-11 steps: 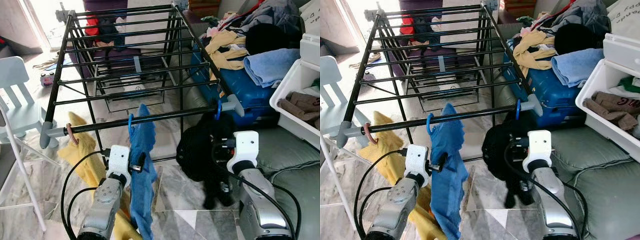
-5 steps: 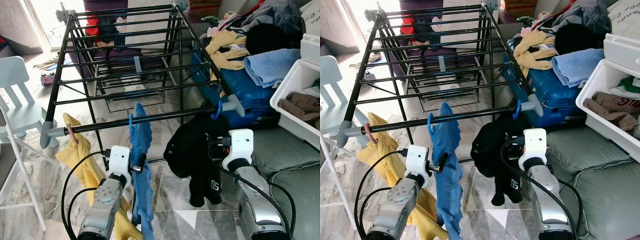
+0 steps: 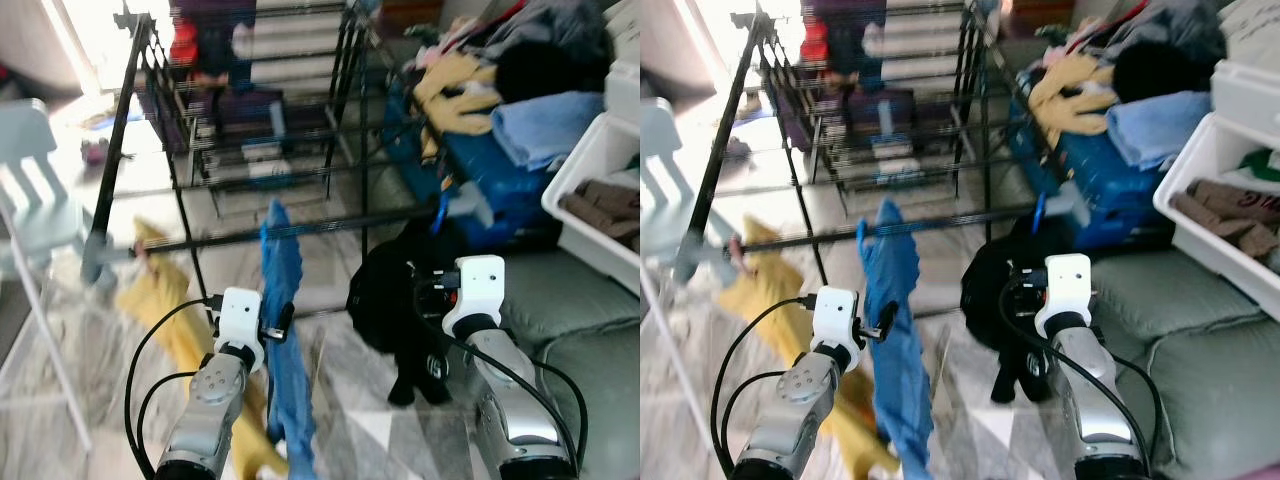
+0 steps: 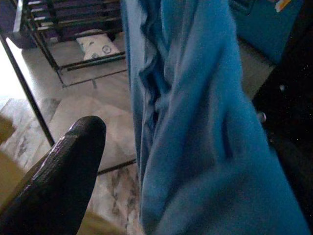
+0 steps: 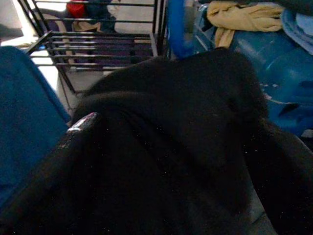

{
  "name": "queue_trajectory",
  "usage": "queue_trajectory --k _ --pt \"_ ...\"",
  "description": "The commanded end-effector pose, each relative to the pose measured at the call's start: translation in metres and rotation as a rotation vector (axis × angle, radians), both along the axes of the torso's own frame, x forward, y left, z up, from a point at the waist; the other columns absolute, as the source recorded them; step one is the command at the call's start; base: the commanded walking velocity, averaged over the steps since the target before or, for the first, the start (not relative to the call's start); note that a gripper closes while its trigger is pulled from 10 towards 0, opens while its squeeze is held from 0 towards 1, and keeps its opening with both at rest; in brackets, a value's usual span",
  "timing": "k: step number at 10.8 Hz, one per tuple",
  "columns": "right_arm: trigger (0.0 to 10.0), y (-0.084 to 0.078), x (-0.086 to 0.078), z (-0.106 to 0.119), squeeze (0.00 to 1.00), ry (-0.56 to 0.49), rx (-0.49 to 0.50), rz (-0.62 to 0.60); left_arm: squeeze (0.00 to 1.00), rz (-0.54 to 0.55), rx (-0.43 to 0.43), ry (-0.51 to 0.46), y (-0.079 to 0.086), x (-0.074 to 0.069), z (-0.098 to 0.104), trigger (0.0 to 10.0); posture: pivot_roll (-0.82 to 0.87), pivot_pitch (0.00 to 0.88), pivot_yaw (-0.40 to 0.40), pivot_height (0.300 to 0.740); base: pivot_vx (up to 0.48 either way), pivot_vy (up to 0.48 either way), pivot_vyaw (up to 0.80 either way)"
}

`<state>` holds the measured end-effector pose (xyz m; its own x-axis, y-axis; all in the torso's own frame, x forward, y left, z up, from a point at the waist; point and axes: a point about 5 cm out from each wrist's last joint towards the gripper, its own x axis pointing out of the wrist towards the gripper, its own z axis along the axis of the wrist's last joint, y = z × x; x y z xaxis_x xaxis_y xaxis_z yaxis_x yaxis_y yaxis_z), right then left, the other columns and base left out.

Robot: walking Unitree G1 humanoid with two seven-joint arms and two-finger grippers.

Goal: Hang hanger

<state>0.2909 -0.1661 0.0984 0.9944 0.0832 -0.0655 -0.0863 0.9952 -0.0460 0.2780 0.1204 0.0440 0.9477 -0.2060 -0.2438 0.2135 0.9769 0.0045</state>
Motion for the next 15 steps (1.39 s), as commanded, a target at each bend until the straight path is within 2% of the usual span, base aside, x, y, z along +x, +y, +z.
queue_trajectory --k 1,4,6,7,9,10,12,13,14,15 --pt "10.0 0.000 0.001 0.002 1.00 -0.010 -0.001 -0.005 0.00 0.002 0.007 0.017 0.003 -0.002 -0.004 10.0 -0.11 0.000 0.014 0.740 -0.345 0.000 0.00" --pt "10.0 -0.002 0.000 0.001 1.00 -0.006 -0.006 -0.012 0.00 -0.001 0.007 0.021 0.002 -0.003 -0.005 10.0 -0.12 0.000 0.017 0.740 -0.345 0.000 0.00" --pt "10.0 0.004 0.002 0.006 1.00 -0.015 0.024 0.018 0.00 0.002 0.007 0.018 0.003 -0.002 -0.004 10.0 -0.11 0.000 0.010 0.740 -0.347 0.000 0.00" --pt "10.0 0.005 0.003 0.007 0.00 -0.026 0.012 0.033 0.00 0.011 0.010 0.014 0.005 -0.002 -0.003 10.0 -0.10 0.000 0.006 0.740 -0.345 0.000 0.00" --pt "10.0 0.006 0.007 0.004 0.00 -0.008 0.014 0.033 0.00 0.024 0.021 -0.003 0.011 0.001 0.002 10.0 -0.09 0.000 0.009 0.740 -0.345 0.000 0.00" --pt "10.0 0.007 0.011 0.001 0.00 0.011 -0.016 0.027 0.00 0.013 0.027 -0.018 0.014 0.003 0.006 10.0 -0.07 0.000 0.003 0.740 0.000 0.000 0.00" --pt "10.0 0.015 0.028 0.000 0.00 0.036 -0.066 0.049 0.00 -0.028 0.075 -0.080 0.027 0.012 0.022 10.0 -0.04 0.000 -0.005 0.740 0.000 0.000 0.00" --pt "10.0 0.018 0.039 0.004 0.00 0.026 -0.088 0.053 0.00 -0.004 0.079 -0.111 0.034 0.018 0.032 10.0 -0.02 0.000 -0.011 0.740 0.000 0.000 0.00" --pt "10.0 0.022 0.046 0.009 0.00 -0.001 -0.119 0.060 0.00 0.037 0.081 -0.145 0.042 0.017 0.040 10.0 -0.01 0.000 -0.011 0.740 0.000 0.000 0.00" --pt "10.0 0.025 0.047 0.008 0.00 -0.009 -0.153 0.082 0.00 0.135 0.057 -0.150 0.055 0.013 0.040 10.0 -0.01 0.000 -0.017 0.740 0.000 0.000 0.00"
